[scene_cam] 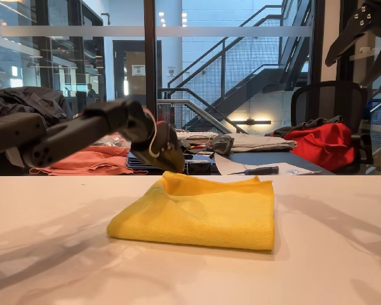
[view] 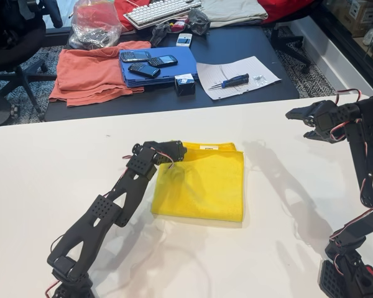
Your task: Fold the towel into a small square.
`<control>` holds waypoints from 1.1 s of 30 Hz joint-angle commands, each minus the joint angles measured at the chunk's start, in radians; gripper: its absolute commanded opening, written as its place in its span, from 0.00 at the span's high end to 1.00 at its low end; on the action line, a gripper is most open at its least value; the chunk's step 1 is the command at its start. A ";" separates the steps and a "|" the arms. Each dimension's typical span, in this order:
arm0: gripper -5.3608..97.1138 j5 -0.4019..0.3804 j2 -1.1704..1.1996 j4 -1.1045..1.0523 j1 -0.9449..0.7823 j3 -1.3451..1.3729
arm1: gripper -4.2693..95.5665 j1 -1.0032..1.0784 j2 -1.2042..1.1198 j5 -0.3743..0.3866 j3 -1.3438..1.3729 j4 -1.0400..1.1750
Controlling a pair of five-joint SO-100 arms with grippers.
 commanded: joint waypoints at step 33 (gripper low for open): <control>0.83 -0.172 0.018 0.011 -0.235 -0.752 | 0.90 -0.067 1.427 -0.290 0.341 0.383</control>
